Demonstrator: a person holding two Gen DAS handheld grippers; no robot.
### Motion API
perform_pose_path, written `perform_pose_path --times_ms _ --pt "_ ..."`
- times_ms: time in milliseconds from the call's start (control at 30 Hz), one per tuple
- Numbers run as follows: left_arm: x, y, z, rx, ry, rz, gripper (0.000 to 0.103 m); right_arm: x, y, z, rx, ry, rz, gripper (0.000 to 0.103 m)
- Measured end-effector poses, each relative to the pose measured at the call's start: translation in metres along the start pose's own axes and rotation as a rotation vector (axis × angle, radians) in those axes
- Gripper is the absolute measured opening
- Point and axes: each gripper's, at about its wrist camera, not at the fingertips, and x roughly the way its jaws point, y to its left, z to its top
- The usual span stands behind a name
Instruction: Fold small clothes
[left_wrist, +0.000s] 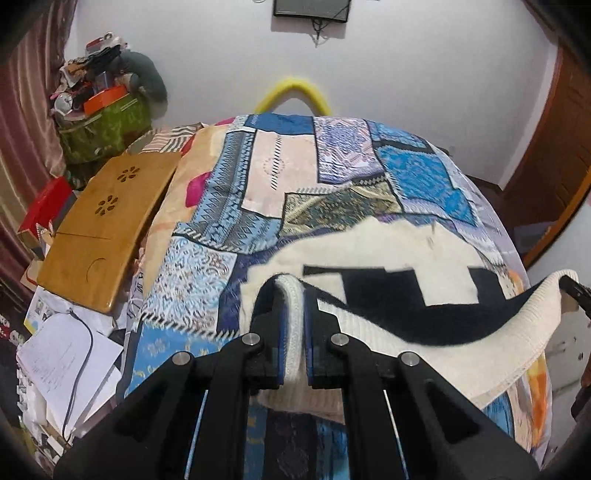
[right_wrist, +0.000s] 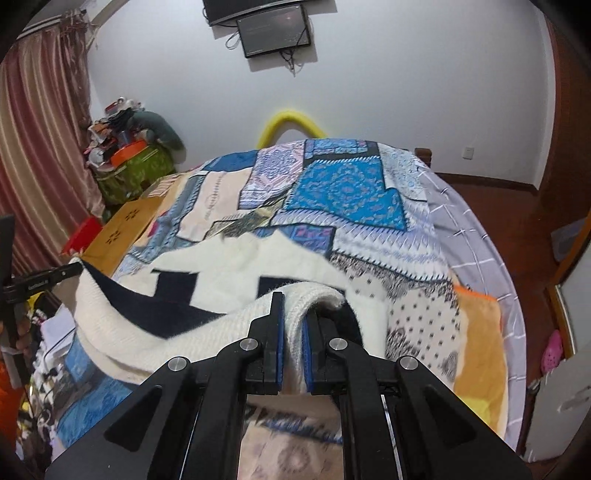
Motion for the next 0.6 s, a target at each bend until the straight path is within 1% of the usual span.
perform_pose_path --times_ms 133,267,367,467,600 --pt "0.019 0.007 0.015 -0.023 0.015 0.012 0.007 0.016 -0.011 0.013 0.027 0.008 -0.020 0.007" --pt "0.046 0.013 0.025 -0.036 0.051 0.031 0.007 0.034 -0.027 0.022 0.076 0.027 -0.027 0.007" --pt "0.071 0.016 0.026 -0.047 0.089 0.050 0.007 0.060 -0.042 0.024 0.125 0.069 -0.038 0.007" --pt "0.094 0.022 0.024 -0.070 0.124 0.052 0.007 0.083 -0.054 0.022 0.164 0.113 -0.043 0.007" --pt "0.116 0.027 0.026 -0.067 0.148 0.069 0.007 0.106 -0.063 0.018 0.182 0.148 -0.049 0.007"
